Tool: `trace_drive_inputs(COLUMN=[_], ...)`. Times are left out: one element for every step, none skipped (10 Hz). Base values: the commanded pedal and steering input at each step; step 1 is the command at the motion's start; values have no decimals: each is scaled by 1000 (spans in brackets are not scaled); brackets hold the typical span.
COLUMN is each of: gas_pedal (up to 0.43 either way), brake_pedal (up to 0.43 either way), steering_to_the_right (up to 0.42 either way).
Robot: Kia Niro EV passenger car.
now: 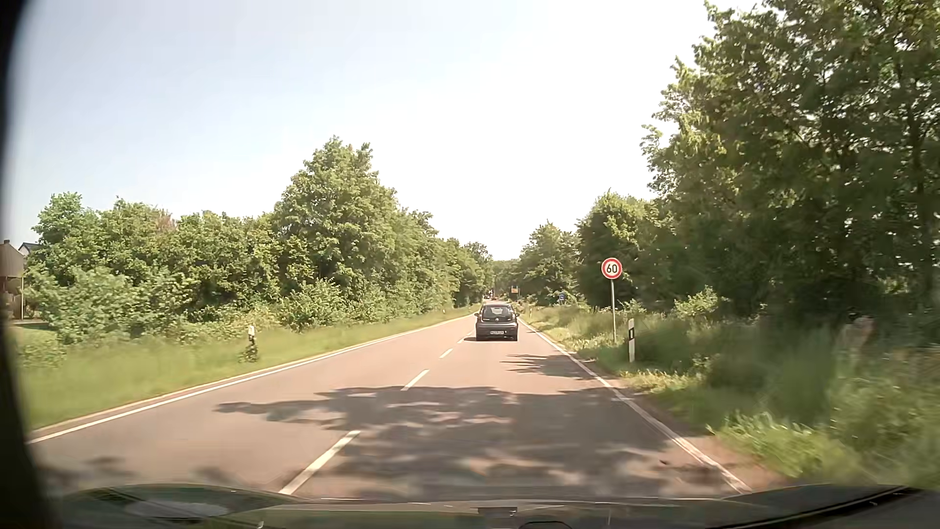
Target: Follow the waypoints while adhering to traffic rules and regulations
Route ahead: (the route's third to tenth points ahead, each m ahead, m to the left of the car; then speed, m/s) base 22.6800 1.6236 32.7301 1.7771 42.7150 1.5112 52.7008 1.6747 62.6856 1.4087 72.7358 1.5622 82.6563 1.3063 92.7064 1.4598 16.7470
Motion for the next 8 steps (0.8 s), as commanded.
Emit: trace_drive_inputs(gas_pedal=[130,118,118,118,118,118,130,130], brake_pedal=[0,0,0,0,0,0,0,0], steering_to_the_right=[-2,-2,-2,-2,-2,-2,-2,-2])
